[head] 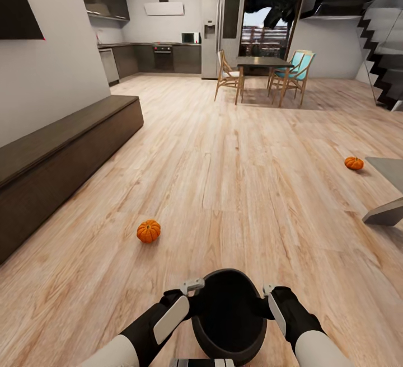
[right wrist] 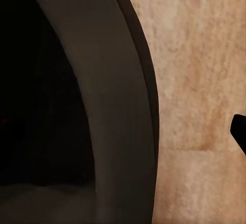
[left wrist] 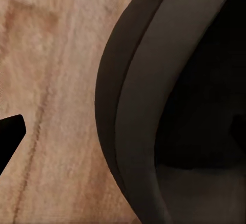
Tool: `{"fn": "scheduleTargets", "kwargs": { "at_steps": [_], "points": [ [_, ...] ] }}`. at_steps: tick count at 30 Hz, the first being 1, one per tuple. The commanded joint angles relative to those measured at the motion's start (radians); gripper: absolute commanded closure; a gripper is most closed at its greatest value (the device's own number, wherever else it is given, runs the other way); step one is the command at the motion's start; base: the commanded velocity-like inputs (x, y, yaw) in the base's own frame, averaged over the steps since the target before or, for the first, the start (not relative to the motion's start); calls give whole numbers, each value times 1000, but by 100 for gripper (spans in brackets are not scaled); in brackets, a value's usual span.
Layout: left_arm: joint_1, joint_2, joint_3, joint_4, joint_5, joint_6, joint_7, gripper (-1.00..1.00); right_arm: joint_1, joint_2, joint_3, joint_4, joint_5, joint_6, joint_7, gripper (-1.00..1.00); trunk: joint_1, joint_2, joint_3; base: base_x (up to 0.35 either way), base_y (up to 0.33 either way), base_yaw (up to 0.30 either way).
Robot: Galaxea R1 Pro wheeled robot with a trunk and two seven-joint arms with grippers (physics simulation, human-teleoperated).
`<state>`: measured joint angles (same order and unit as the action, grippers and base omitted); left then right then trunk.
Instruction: Place each of the two pumpkins and all three candles from the living room inside a cabinet in the living room (use any cabinet), then make sure every cabinet is closed, and position the cauldron so it is next to a table in the living room.
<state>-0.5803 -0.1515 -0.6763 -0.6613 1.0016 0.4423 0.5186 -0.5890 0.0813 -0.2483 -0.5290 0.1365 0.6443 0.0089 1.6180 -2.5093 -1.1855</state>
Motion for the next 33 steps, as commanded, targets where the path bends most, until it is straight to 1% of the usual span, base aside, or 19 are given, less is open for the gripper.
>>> {"fn": "scheduleTargets", "kwargs": {
  "at_steps": [1,2,3,6,11,27,28,29,30,33],
  "points": [
    [-4,0,0,19,-11,-3,-20,-100,0,0,0,0,0,0,0,-100,0,0,0,0,0,0],
    [-7,-1,1,28,-15,-4,-27,-100,0,0,0,0,0,0,0,-100,0,0,0,0,0,0],
    [-16,-3,1,59,-23,-5,-50,-100,0,0,0,-1,0,0,0,-100,0,0,-4,0,0,0],
    [-24,-4,1,94,-29,-13,-78,-100,0,-1,0,-2,0,0,1,-100,2,-1,-15,0,0,0],
    [-27,-4,1,118,-32,-22,-98,-100,0,-2,0,-9,0,4,2,-100,4,-2,-35,0,0,0],
    [-27,-3,0,123,-31,-25,-103,-100,0,-2,1,-12,-1,5,2,-100,4,-2,-35,0,0,0],
    [-27,-3,0,123,-31,-25,-103,100,0,-2,1,-11,-1,5,2,-100,4,-2,-35,0,0,0],
    [-27,-3,0,123,-31,-25,-103,100,0,-2,1,-11,-1,6,2,-100,4,-2,-35,0,0,0],
    [-27,-4,0,123,-31,-25,-103,100,0,-2,1,-11,-1,7,2,100,4,-2,-35,0,0,0],
    [-27,-5,-1,123,-29,-25,-103,100,0,-2,1,-11,-1,7,2,100,4,-2,-35,0,0,0]
  ]
}}
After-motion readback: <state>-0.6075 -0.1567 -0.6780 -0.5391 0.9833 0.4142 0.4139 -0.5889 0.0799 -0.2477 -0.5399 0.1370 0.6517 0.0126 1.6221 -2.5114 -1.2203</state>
